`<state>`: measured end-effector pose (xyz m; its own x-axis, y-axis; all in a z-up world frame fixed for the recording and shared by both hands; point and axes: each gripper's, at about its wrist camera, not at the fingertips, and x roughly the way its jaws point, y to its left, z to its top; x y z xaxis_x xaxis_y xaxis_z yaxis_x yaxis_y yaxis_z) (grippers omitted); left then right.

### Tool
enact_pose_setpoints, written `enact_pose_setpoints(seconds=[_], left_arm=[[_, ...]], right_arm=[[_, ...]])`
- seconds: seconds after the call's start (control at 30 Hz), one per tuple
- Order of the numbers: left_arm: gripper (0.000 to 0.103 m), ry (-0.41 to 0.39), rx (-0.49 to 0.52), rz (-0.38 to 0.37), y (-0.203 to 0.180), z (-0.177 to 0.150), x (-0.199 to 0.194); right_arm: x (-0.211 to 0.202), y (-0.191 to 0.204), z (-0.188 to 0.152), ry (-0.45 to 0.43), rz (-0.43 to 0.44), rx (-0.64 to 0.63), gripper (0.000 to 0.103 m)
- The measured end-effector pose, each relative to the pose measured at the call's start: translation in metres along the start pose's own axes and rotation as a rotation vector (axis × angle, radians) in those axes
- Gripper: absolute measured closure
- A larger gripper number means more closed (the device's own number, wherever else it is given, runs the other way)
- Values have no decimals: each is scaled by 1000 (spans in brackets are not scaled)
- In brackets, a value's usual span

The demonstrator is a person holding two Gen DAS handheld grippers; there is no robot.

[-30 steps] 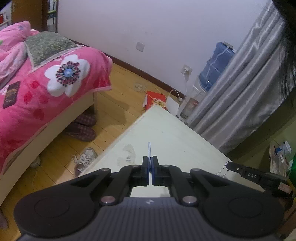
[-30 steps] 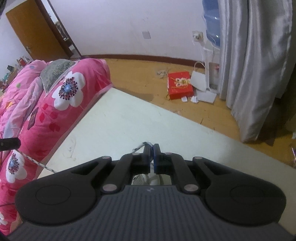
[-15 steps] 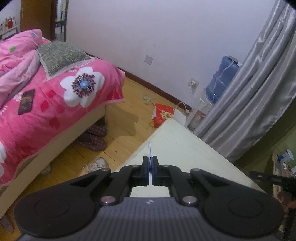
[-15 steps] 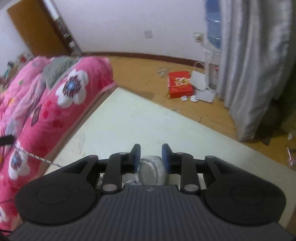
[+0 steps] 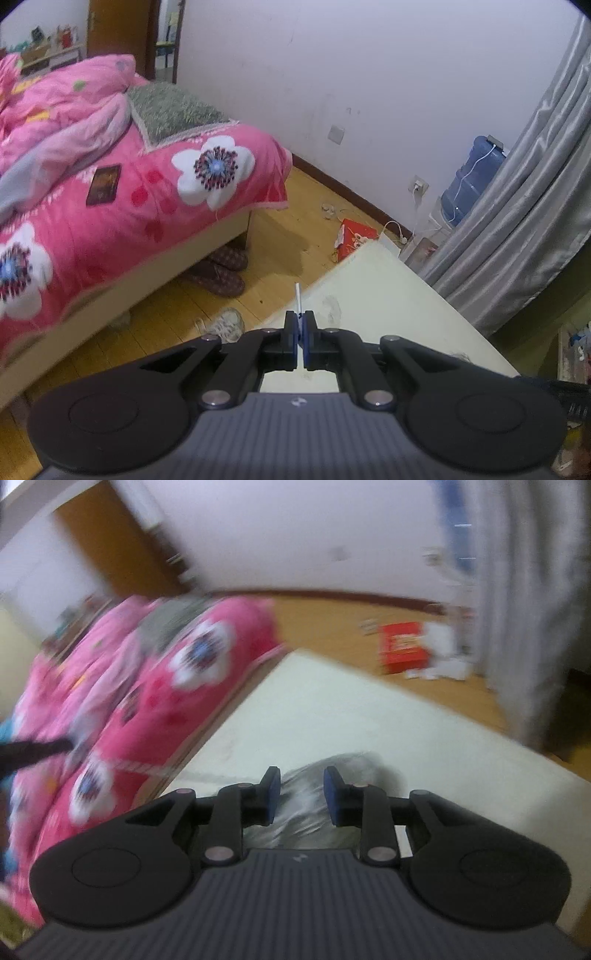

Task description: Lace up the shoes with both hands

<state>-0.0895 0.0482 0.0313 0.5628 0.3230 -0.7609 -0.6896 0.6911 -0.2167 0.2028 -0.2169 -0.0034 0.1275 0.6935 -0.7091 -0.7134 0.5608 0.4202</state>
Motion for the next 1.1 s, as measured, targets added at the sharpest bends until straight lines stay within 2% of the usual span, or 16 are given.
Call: enact_pose_setpoints(seconds=[0.1,0.2,0.3,0.37,0.5,0.67,0.83,1.0,1.1], left_arm=[[100,-18,-9,19,-1,-23,-2],[100,-34,-38,39,3,-45,-4],[100,-54,-71,33,11,-62,-9],[100,-68,-92,18,19,-68,-12],[100,-128,-128,-18,32,-73,-14],[100,-187,-156,-109,48,-69,-8],[100,-167,-282,-210,78,-79,4],[100,-188,-371,-226,105,-88,10],[100,-206,-419,-229,120,-90,10]], right_arm=[[8,30,-9,57,146,-217,78],[18,69,-32,147,271,-517,78],[39,99,-66,255,325,-756,78],[55,111,-84,315,346,-860,78],[80,139,-120,369,323,-1060,78],[99,169,-142,399,271,-1277,78],[113,188,-171,450,241,-1559,78],[125,202,-205,517,199,-1810,78],[131,206,-226,539,140,-1950,78]])
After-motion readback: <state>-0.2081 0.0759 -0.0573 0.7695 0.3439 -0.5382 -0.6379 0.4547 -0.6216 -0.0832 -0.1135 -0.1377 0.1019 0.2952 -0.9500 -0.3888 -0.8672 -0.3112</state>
